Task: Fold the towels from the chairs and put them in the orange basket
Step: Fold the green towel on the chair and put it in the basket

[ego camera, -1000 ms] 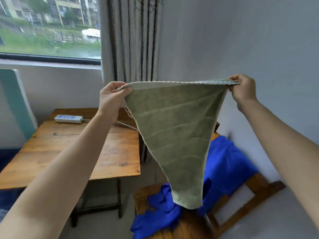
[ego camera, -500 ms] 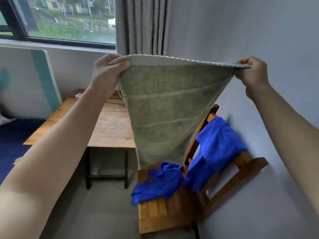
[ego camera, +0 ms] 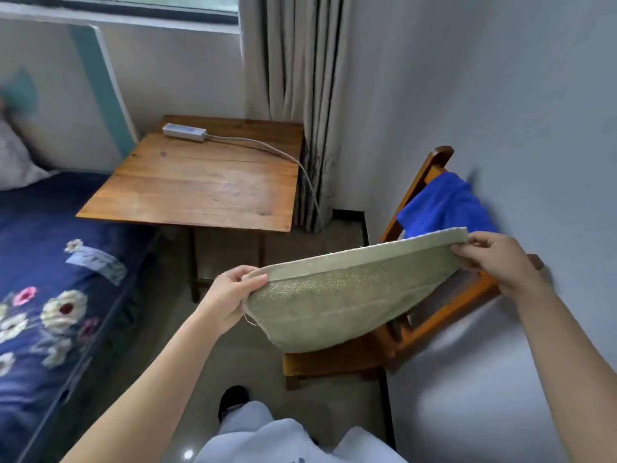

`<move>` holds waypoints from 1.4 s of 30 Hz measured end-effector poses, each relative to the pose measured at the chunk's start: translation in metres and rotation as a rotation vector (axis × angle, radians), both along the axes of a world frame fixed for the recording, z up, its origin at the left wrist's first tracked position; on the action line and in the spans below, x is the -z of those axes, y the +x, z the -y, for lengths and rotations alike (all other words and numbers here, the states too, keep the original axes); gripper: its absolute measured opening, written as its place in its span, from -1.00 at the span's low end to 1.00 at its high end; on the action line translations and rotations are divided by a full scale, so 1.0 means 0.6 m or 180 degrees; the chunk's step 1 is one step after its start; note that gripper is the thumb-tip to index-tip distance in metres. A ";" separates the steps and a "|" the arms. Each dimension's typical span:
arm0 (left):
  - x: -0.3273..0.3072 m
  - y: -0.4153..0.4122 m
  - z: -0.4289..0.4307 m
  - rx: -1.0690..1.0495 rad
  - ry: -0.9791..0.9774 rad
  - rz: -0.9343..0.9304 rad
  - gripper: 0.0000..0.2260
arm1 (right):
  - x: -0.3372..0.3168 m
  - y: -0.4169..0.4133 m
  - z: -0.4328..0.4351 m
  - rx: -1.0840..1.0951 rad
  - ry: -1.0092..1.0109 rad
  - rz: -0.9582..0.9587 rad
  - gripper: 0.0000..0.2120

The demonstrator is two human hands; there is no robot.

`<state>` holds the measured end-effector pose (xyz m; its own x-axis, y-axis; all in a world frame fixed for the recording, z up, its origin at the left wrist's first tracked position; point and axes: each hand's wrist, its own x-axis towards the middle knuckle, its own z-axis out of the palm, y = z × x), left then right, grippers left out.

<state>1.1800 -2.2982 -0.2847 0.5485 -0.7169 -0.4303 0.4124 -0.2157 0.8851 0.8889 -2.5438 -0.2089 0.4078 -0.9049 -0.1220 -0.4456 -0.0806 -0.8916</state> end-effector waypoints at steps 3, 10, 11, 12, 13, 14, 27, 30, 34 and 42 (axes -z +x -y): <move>0.061 -0.014 -0.010 0.0082 0.0211 -0.0379 -0.94 | 0.069 -0.001 -0.016 0.0027 0.0208 -0.0394 -0.94; 0.183 0.013 0.001 -0.0117 0.0839 -0.0775 -0.83 | 0.224 0.045 -0.021 0.0267 0.0829 -0.1107 -0.91; 0.198 0.019 0.009 -0.0141 0.0919 -0.0763 -0.83 | 0.246 0.054 -0.018 0.0345 0.0892 -0.1166 -0.87; 0.212 0.025 0.017 -0.0154 0.0991 -0.0754 -0.83 | 0.264 0.062 -0.015 0.0421 0.0944 -0.1235 -0.83; 0.224 0.029 0.023 -0.0171 0.1057 -0.0737 -0.84 | 0.279 0.069 -0.015 0.0489 0.0988 -0.1303 -0.80; 0.240 0.039 0.033 -0.0186 0.1137 -0.0722 -0.86 | 0.293 0.079 -0.010 0.0558 0.1030 -0.1371 -0.77; 0.393 0.174 0.184 -0.0552 0.1446 -0.0702 -0.89 | 0.423 0.223 0.103 0.1039 0.0840 -0.1765 -0.90; 0.447 0.192 0.217 -0.0612 0.1468 -0.0548 -0.86 | 0.461 0.248 0.134 0.0841 0.0663 -0.1876 -0.89; 0.528 0.208 0.256 -0.0772 0.1548 -0.0440 -0.86 | 0.533 0.290 0.174 0.0619 0.0650 -0.1825 -0.88; 0.614 0.221 0.272 -0.1125 0.1565 -0.0153 -0.90 | 0.693 0.334 0.247 0.0434 0.0615 -0.2084 -0.86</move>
<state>1.3126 -2.4612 -0.6531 0.6889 -0.2058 -0.6950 0.5707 -0.4372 0.6951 1.0895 -2.6921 -0.6244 0.0794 -0.8801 -0.4682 -0.8914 0.1476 -0.4286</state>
